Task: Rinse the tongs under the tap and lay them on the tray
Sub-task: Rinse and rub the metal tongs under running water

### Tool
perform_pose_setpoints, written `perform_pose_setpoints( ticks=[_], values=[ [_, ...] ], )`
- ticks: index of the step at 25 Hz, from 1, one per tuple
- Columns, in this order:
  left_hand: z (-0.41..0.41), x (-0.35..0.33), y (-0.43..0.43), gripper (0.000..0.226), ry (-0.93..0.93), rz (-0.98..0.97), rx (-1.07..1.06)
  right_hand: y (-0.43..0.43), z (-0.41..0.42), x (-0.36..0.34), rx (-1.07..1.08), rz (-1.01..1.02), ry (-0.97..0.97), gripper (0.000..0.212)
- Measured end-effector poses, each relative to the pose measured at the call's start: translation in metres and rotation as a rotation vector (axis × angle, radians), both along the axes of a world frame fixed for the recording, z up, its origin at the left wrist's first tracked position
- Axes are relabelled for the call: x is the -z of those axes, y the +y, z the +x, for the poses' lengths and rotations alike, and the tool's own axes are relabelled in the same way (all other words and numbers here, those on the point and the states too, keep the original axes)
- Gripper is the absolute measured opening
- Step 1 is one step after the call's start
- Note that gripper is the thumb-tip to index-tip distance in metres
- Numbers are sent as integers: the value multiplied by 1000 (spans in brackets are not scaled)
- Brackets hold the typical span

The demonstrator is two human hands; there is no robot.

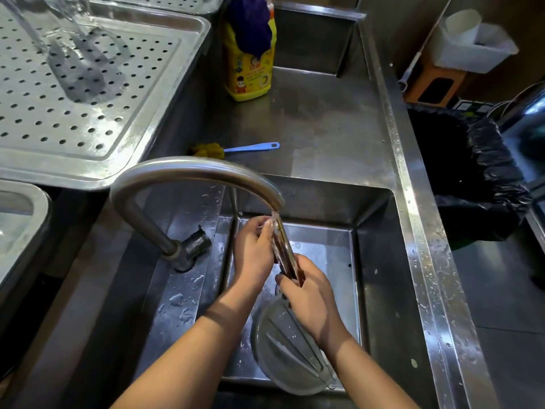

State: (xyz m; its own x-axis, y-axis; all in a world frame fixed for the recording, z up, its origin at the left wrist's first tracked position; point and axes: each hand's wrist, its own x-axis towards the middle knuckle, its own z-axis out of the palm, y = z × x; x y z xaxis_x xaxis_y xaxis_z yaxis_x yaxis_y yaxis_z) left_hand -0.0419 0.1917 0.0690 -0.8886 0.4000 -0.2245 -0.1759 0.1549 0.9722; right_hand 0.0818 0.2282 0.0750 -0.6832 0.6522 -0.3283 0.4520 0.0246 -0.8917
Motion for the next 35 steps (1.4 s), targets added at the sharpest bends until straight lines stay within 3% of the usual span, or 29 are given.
perform_pose_setpoints(
  ticks=[3,6,10,13,18,21,24,27,30,33,35],
  values=[
    [1,-1,1,28,-128,18,6,-5,6,3,31,-70,69,27],
    [5,-1,0,15,-324,98,-39,-7,7,1,124,-318,160,19],
    [14,1,-17,19,-409,159,113,-7,1,-7,128,-548,225,19],
    [14,0,-26,15,-358,129,217,-8,-2,-9,141,-659,251,28],
    [-20,-7,-15,27,-101,-13,15,-14,-6,-5,105,-712,283,28],
    [-1,-2,-22,26,-161,19,177,-10,-13,-5,136,-711,343,23],
    [20,7,-34,10,-191,44,294,-3,-23,-4,177,-766,417,26],
    [15,12,-47,33,-153,167,279,6,-47,-7,129,-805,421,24],
    [2,25,-80,28,-10,13,176,12,-78,-11,98,-776,404,28],
    [-16,46,-127,23,495,-426,197,14,-99,-10,47,-603,293,29],
    [-23,59,-151,36,753,-665,300,15,-109,-13,22,-500,209,34]
  ],
)
